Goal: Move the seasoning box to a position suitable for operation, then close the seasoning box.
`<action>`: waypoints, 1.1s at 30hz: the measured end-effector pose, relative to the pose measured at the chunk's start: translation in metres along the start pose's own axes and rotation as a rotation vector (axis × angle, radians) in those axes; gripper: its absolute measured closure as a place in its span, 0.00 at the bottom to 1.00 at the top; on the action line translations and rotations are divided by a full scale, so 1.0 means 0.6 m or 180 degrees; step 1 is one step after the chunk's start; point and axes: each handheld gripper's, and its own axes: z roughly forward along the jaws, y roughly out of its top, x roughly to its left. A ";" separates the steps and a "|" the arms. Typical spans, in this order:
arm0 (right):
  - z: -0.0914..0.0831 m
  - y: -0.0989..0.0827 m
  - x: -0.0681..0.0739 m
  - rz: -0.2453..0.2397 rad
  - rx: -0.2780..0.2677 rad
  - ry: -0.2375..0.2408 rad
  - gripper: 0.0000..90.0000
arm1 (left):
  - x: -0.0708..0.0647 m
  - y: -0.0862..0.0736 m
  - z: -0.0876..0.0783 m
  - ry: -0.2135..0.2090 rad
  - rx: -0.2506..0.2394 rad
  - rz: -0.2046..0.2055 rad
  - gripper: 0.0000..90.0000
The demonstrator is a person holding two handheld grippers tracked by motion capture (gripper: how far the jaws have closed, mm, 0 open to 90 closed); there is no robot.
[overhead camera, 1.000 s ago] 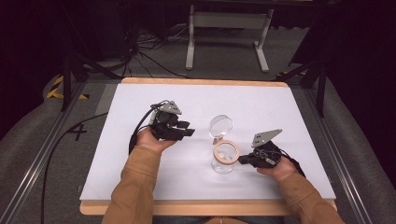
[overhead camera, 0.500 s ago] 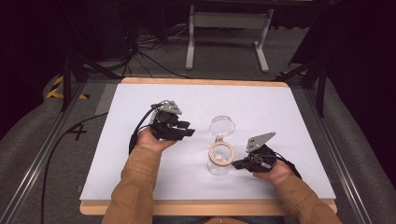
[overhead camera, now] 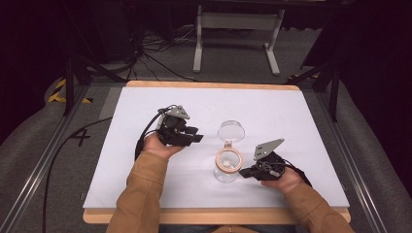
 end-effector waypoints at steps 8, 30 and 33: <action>-0.031 0.003 -0.006 0.0018 -0.0121 -0.0082 0.99 | -0.001 0.002 -0.001 -0.0003 -0.0089 -0.0034 0.79; -0.085 0.035 0.010 0.0129 -0.0883 -0.0130 0.99 | 0.000 0.023 0.057 0.0071 -0.0392 -0.0197 0.99; -0.084 0.043 0.011 0.0163 -0.1022 -0.0205 0.99 | -0.003 0.027 0.067 0.0052 -0.0390 -0.0199 0.99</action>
